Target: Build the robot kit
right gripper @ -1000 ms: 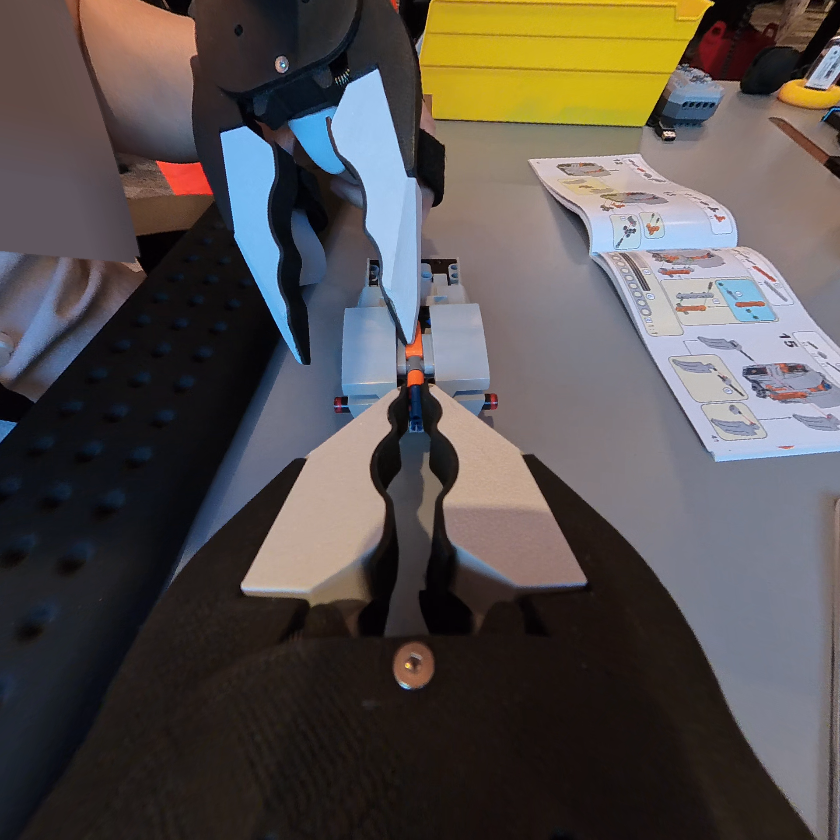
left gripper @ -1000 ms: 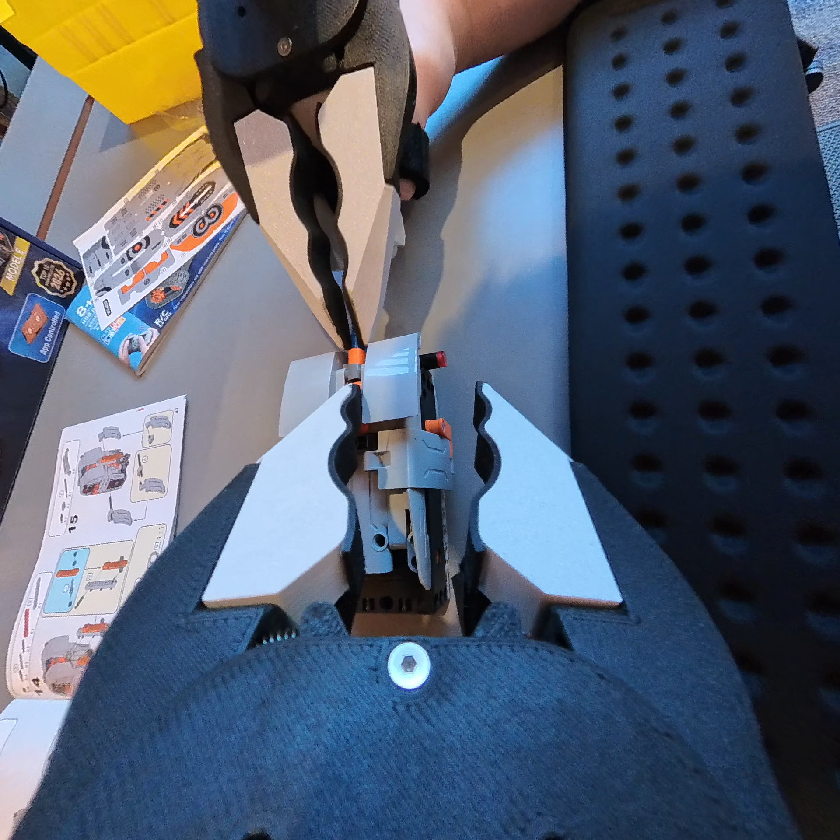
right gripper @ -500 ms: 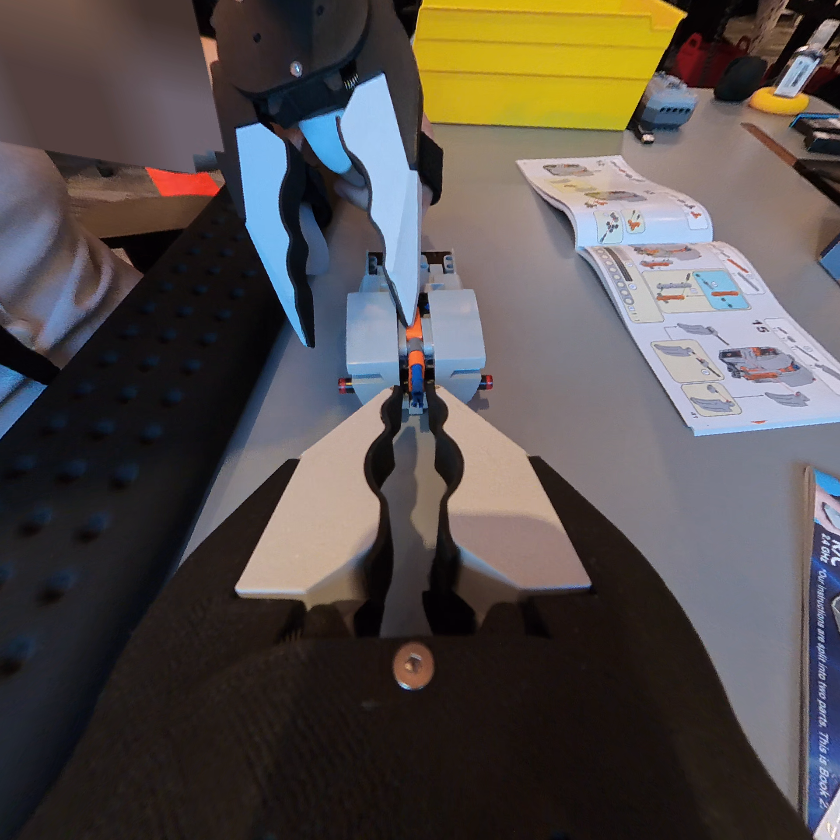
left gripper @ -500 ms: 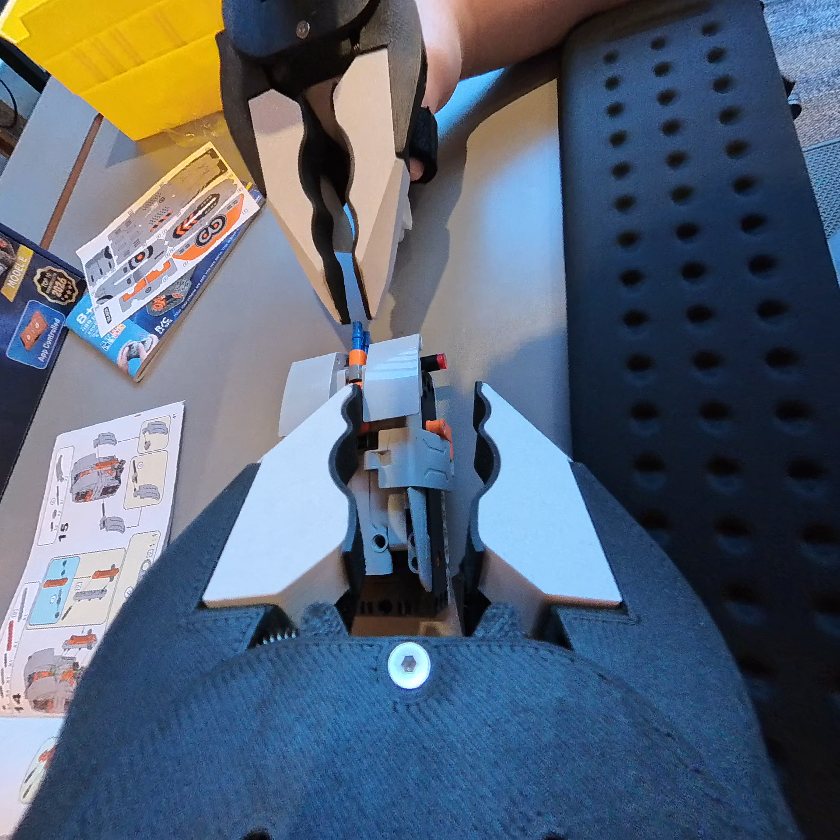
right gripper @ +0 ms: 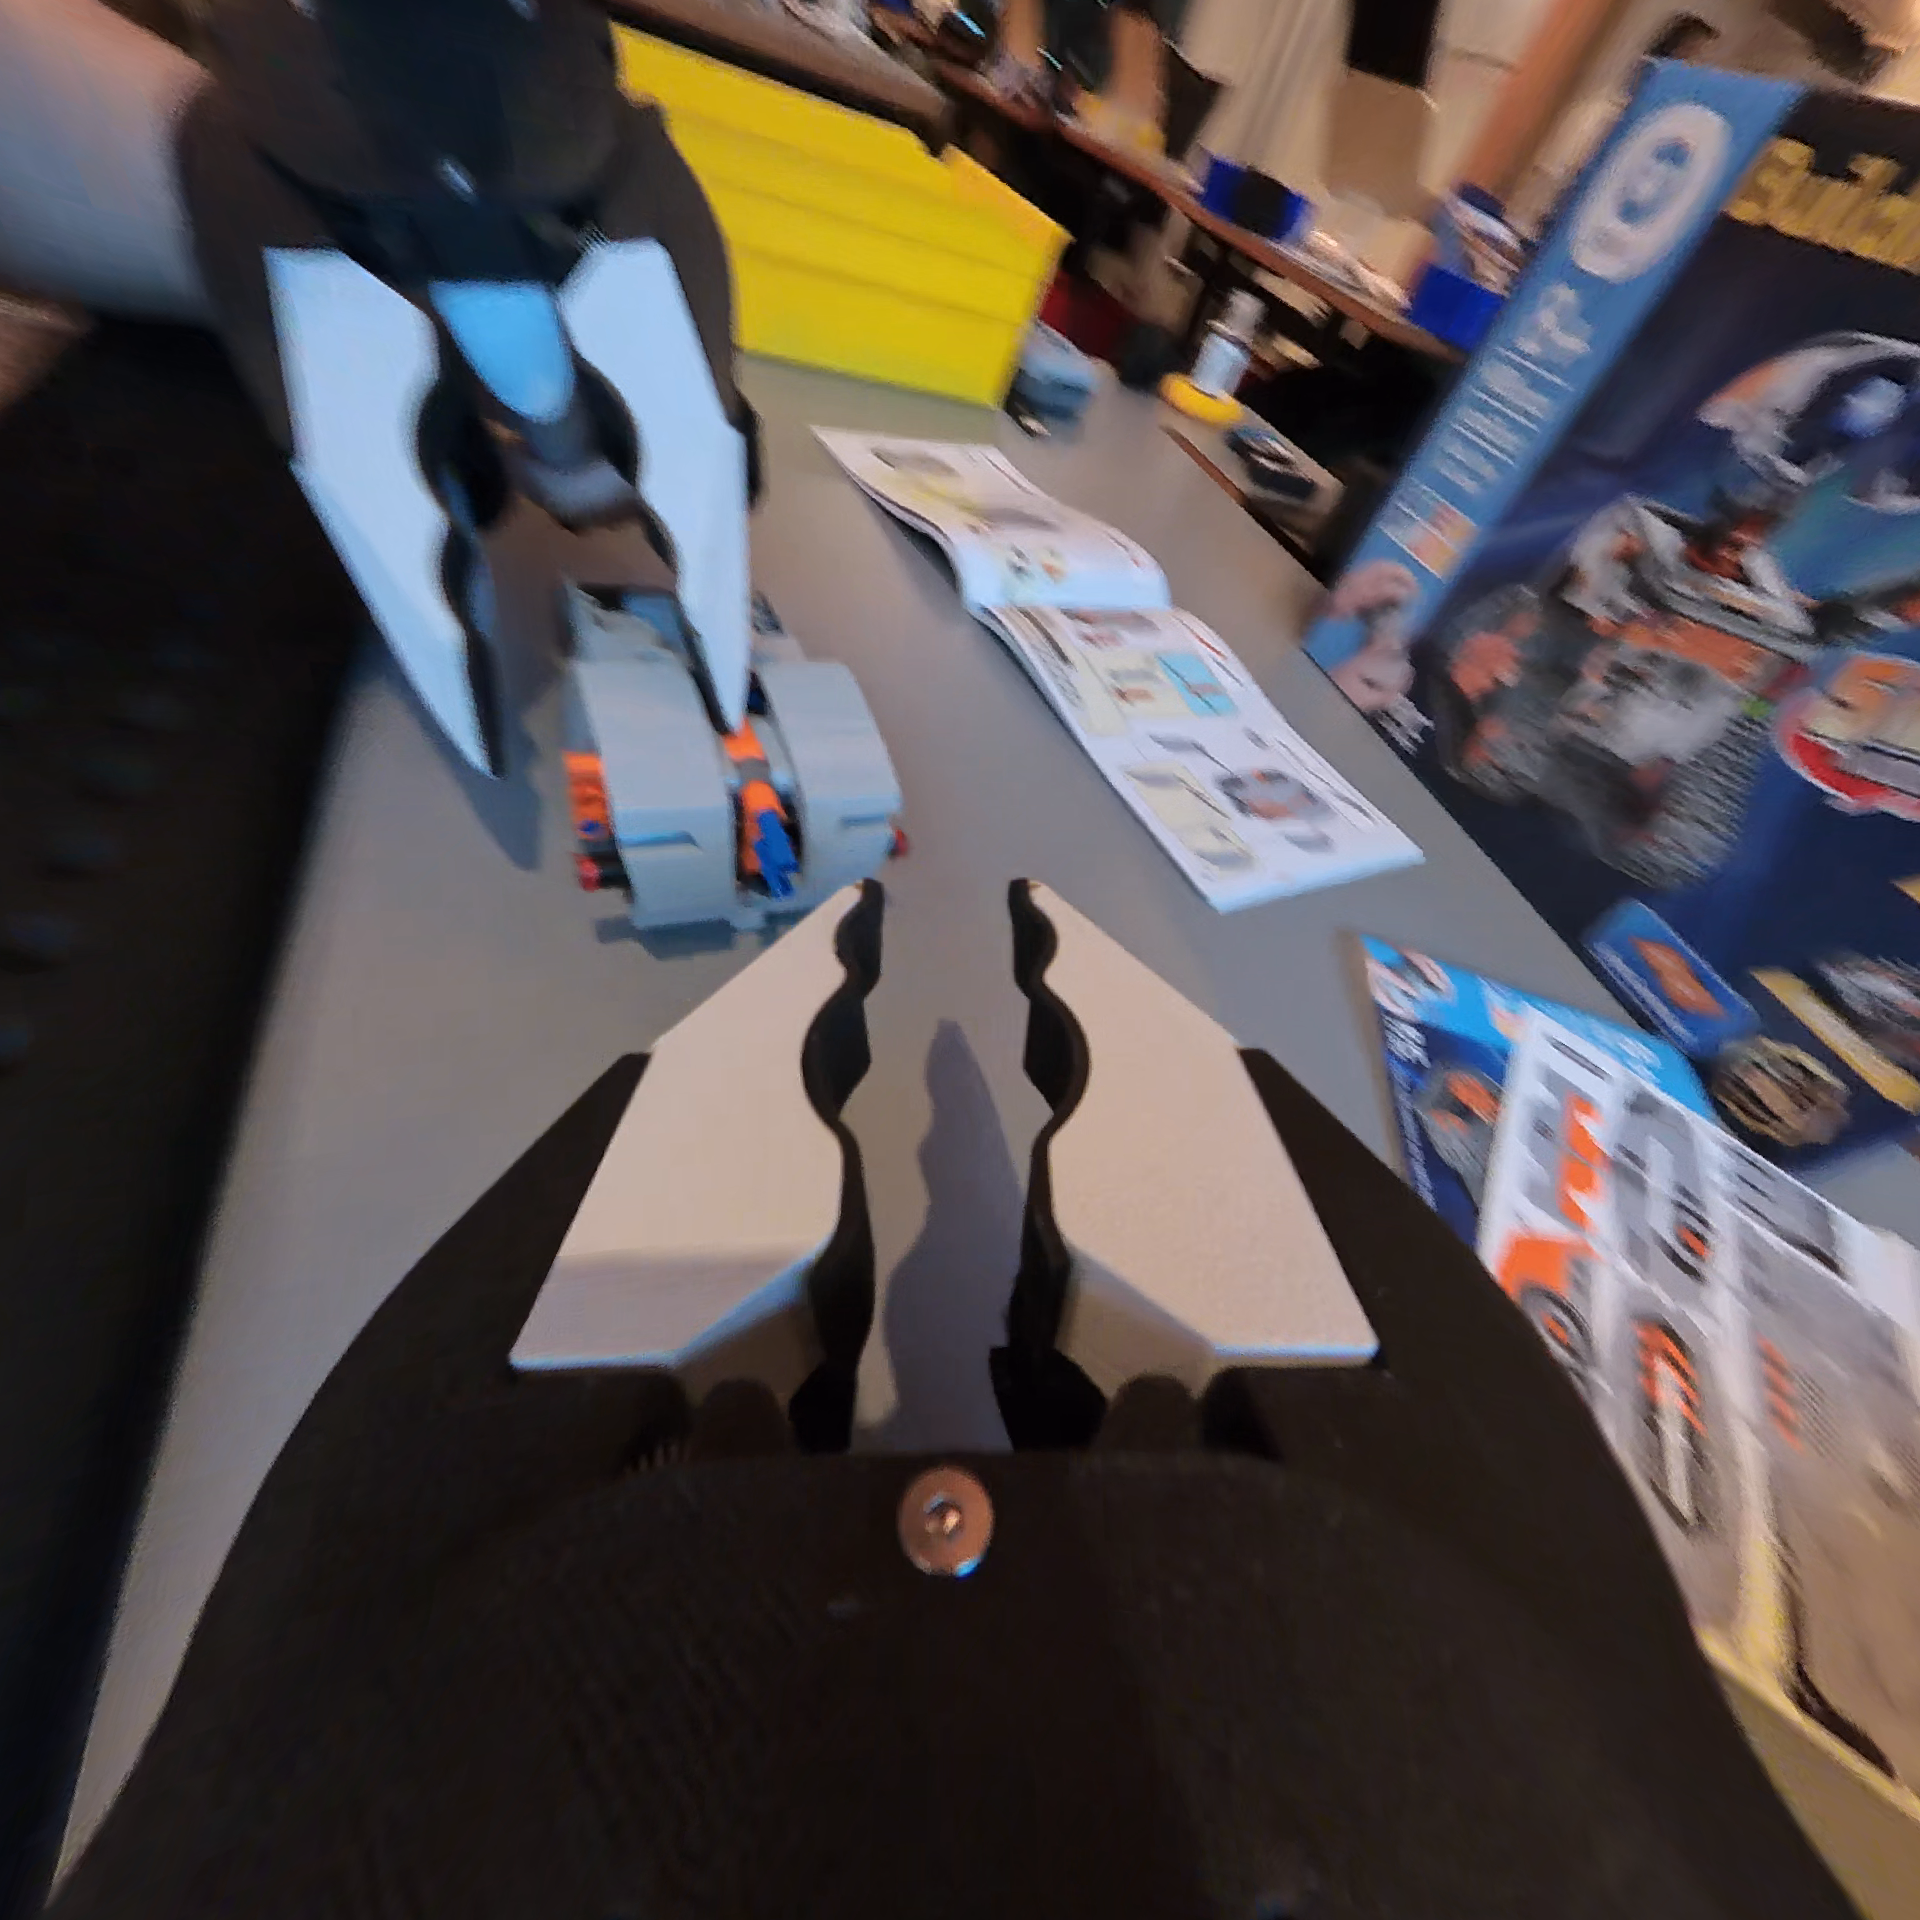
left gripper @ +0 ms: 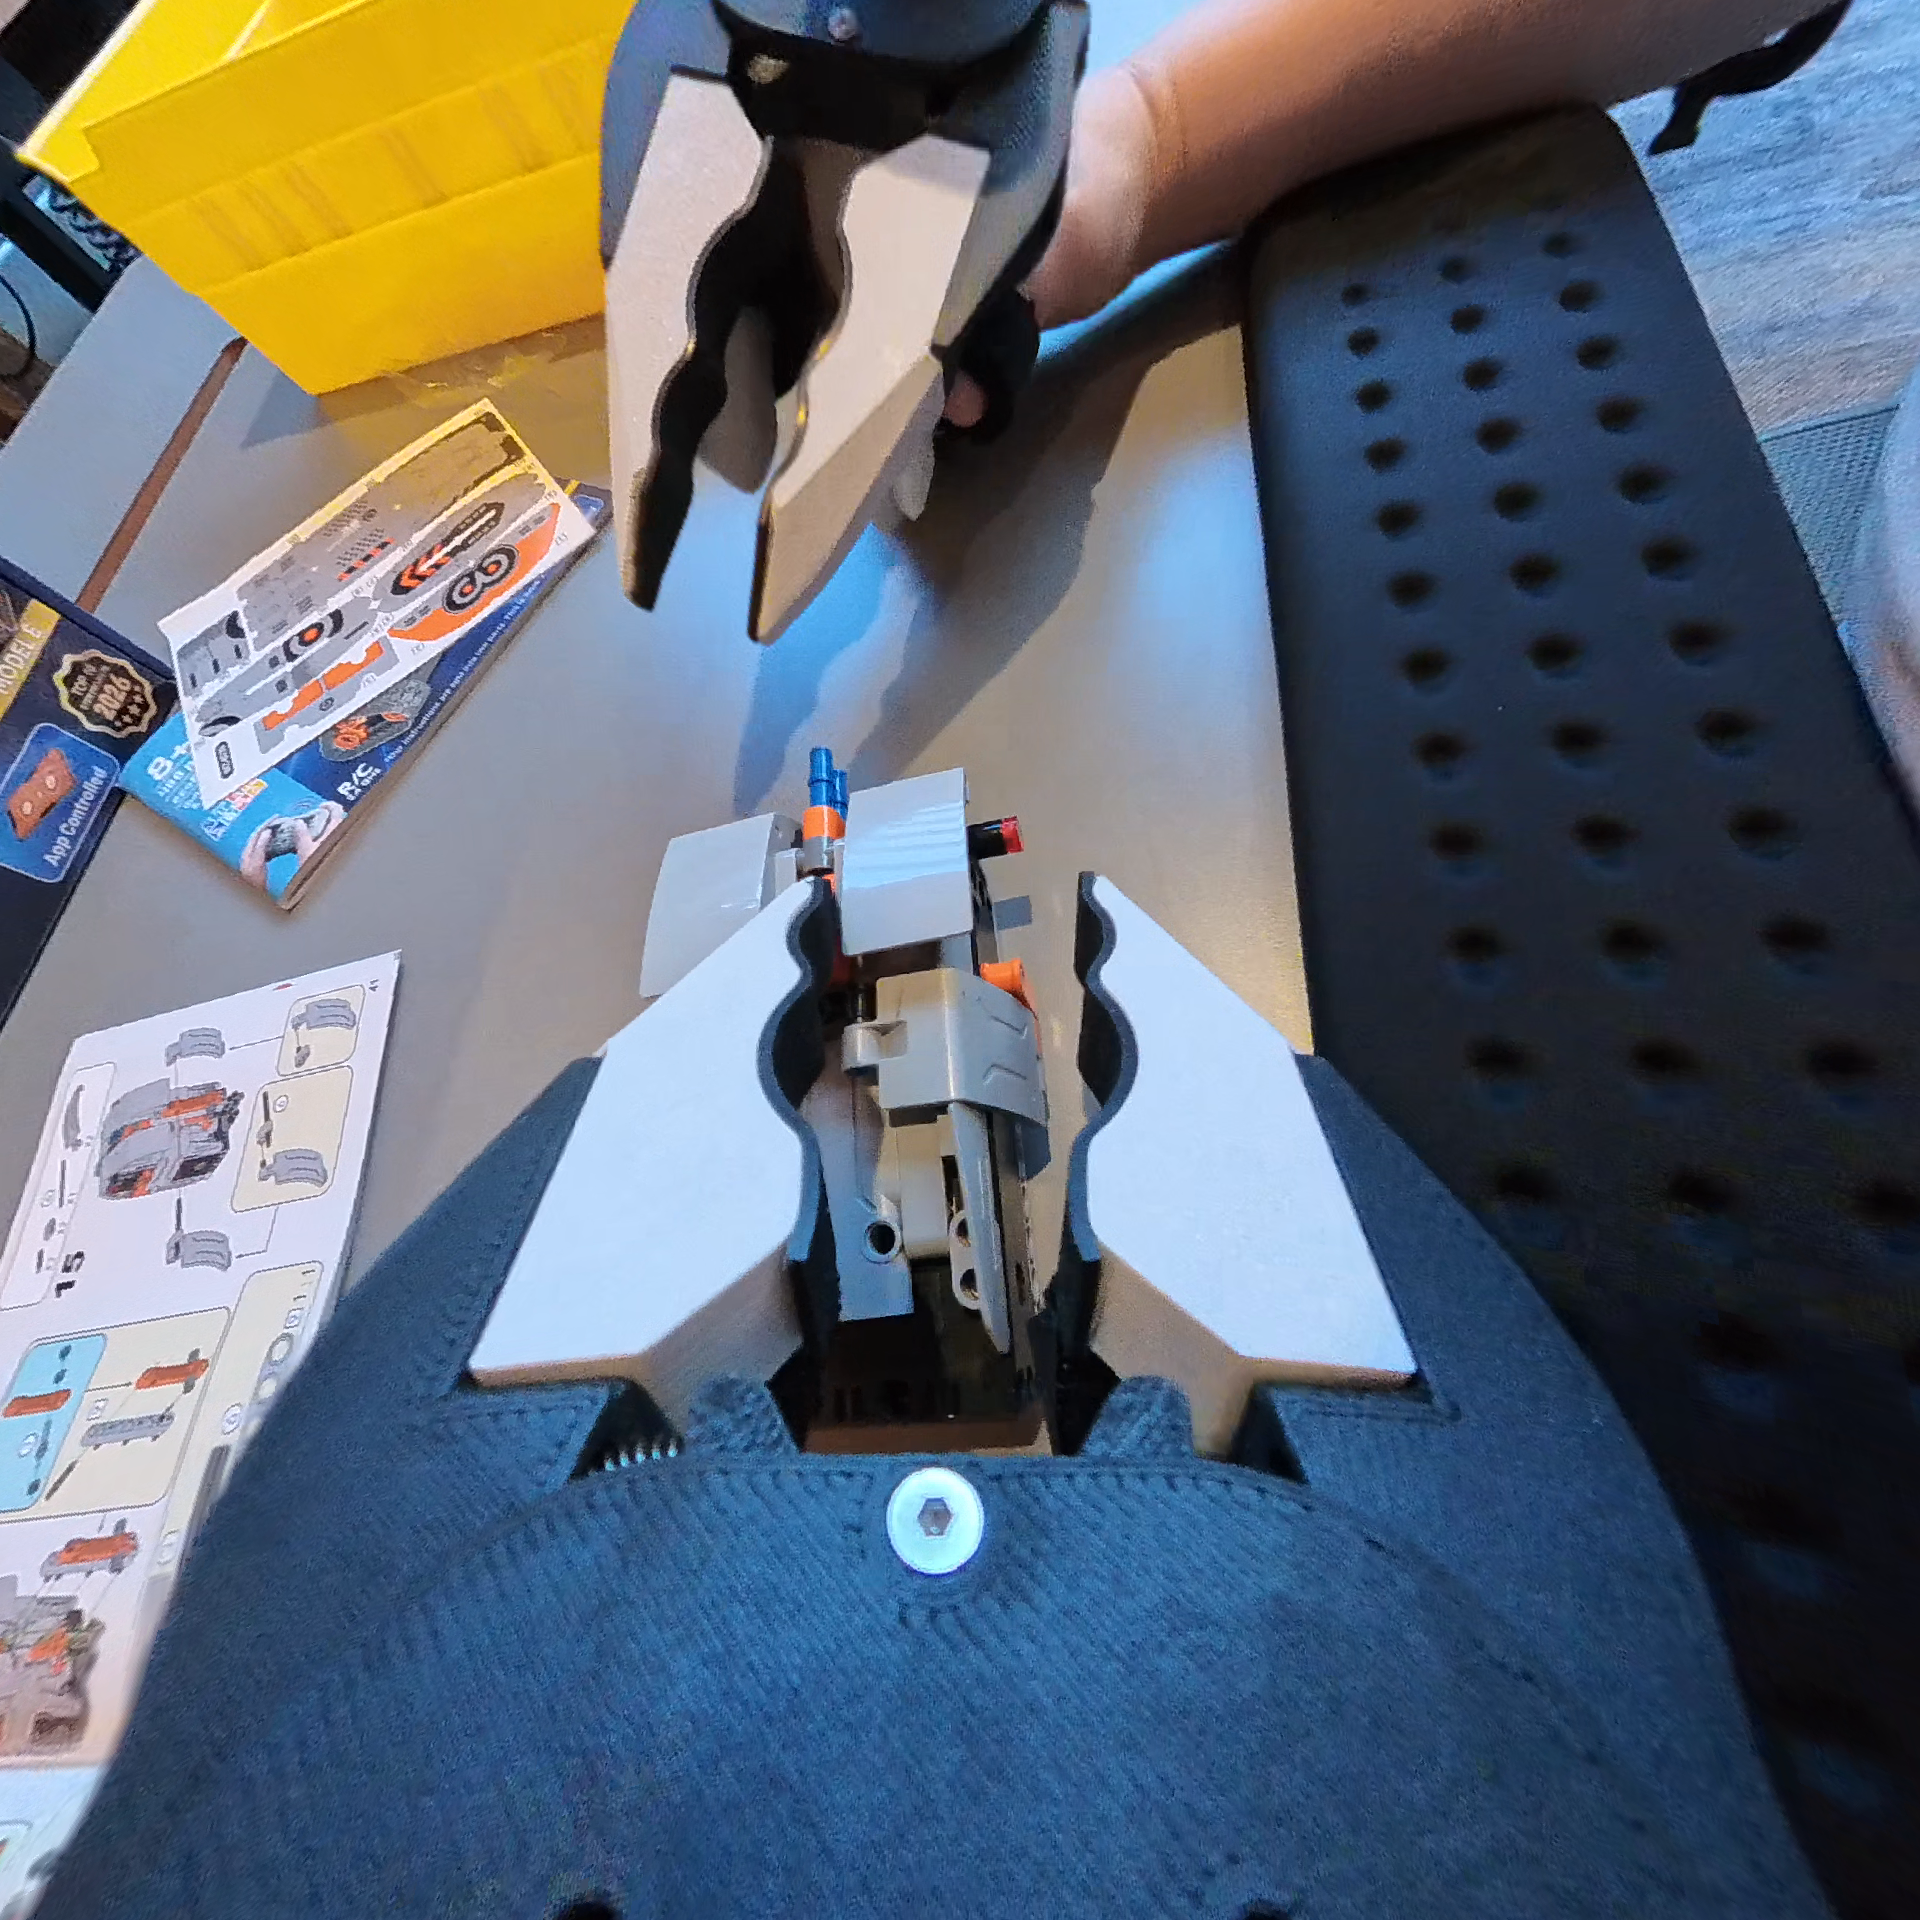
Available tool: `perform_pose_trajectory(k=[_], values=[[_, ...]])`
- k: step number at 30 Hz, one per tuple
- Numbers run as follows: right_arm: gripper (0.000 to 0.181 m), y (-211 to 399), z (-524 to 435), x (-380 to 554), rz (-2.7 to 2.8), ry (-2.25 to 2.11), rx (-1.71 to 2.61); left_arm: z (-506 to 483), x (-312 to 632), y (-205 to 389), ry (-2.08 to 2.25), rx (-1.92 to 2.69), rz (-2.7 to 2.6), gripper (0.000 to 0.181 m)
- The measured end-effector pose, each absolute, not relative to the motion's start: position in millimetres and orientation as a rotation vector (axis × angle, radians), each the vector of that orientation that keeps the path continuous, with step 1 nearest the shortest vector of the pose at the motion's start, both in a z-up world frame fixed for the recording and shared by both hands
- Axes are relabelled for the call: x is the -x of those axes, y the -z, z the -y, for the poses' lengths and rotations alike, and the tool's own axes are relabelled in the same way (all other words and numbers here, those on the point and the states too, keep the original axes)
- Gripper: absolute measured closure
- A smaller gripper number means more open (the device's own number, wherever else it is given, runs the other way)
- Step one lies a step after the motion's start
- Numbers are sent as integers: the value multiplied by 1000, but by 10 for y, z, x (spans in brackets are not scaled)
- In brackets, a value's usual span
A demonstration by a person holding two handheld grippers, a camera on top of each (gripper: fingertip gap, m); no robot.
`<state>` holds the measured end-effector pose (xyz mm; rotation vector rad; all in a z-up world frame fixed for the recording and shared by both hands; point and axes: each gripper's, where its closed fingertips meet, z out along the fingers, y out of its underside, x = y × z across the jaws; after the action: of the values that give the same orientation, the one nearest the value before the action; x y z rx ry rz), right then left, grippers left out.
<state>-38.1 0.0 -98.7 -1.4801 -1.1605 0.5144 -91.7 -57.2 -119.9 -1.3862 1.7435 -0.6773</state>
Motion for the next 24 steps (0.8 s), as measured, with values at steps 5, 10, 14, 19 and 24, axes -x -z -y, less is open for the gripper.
perform_pose_trajectory(k=[5,10,14,19,24], values=[[141,931,-146,240,999,-389,1533,566,917,1175,768,1412,-1716,138],[142,856,-235,200,853,-243,1561,564,926,1188,731,1372,-1754,138],[152,983,-261,233,944,-91,1566,570,931,1202,693,1346,-1764,136],[157,1098,-350,207,974,-10,1604,562,934,1197,708,1359,-1749,137],[160,1146,-406,105,969,85,1617,553,935,1192,721,1366,-1747,138]])
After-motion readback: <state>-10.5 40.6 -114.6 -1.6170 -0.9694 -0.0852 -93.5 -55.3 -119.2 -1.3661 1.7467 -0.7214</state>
